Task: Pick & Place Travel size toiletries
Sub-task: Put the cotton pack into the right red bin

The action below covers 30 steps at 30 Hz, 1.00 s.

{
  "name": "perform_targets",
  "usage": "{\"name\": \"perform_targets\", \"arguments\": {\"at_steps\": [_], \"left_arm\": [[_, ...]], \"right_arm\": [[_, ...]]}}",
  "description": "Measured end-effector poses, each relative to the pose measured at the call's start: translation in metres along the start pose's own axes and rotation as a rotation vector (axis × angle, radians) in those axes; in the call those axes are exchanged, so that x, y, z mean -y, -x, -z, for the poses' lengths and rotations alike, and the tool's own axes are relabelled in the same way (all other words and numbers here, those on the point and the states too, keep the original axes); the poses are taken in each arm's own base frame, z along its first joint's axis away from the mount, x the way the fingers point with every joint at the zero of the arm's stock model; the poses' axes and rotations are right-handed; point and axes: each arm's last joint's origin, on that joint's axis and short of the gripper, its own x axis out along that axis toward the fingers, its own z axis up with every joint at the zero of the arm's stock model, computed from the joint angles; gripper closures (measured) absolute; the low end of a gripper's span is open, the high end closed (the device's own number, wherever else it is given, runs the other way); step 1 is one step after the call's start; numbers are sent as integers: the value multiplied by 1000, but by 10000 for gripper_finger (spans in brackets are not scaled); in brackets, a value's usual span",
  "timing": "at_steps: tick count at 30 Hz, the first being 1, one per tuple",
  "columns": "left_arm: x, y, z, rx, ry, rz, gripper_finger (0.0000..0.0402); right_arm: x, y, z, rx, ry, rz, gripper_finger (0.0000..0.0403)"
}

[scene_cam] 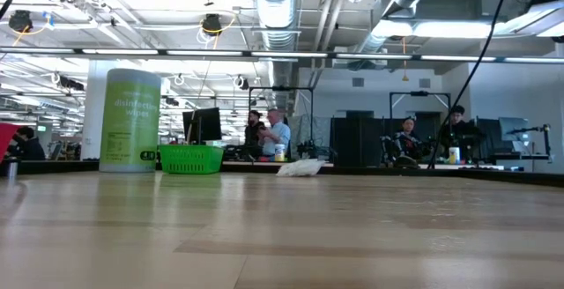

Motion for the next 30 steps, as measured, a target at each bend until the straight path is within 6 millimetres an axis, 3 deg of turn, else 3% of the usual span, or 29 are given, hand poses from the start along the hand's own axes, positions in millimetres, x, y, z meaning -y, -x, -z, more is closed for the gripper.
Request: {"name": "perform_targets", "arguments": {"at_steps": [7,13,17,23,30], "left_arm": [[0,0,-1,11,4,13,392],[0,0,-1,11,9,10,391],[0,0,-1,10,32,8,377],[2,11,-3,23,109,16,321],[5,29,-6,56,236,52,216]], "right_arm": [[1,-1,0,7,14,4,305],[1,-2,0,17,47,16,389],[2,-2,0,15,63,25,389],[5,1,6,-18,99,68,397],[8,9,12,-55,134,127,400]]}}
